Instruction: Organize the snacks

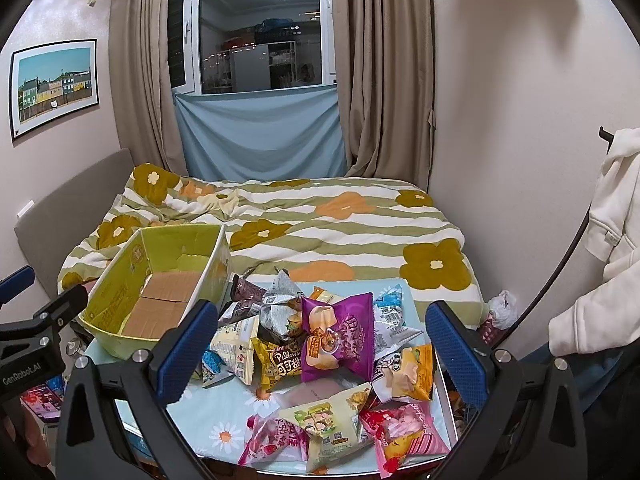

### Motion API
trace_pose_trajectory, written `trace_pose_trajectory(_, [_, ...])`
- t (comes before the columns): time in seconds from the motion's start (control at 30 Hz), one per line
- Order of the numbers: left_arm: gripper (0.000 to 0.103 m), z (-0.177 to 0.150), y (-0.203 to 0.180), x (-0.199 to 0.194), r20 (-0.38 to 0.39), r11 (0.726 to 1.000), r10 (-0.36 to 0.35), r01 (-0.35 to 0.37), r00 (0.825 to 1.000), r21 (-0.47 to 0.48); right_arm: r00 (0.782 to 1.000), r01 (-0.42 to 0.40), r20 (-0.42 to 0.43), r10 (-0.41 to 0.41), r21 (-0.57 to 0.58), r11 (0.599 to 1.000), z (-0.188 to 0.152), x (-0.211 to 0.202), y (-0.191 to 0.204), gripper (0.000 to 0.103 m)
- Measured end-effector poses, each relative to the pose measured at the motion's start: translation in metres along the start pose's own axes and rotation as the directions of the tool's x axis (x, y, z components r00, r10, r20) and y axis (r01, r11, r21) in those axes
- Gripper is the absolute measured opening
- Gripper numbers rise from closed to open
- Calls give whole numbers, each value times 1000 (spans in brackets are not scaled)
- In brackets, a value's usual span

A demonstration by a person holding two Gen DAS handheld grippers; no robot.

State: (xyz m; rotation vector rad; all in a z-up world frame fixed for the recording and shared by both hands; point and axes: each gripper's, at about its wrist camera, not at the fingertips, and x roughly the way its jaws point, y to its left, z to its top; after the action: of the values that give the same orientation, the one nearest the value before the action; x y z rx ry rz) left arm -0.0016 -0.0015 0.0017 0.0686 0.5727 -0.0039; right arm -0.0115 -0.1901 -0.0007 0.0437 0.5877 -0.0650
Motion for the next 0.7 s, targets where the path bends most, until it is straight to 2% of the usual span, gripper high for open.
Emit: trace_pose_trajectory(0.7, [103,-2,0,2,-5,1000,3,-3,1000,-3,1000,-12,3,12,-12,1000,1,-7,3,103])
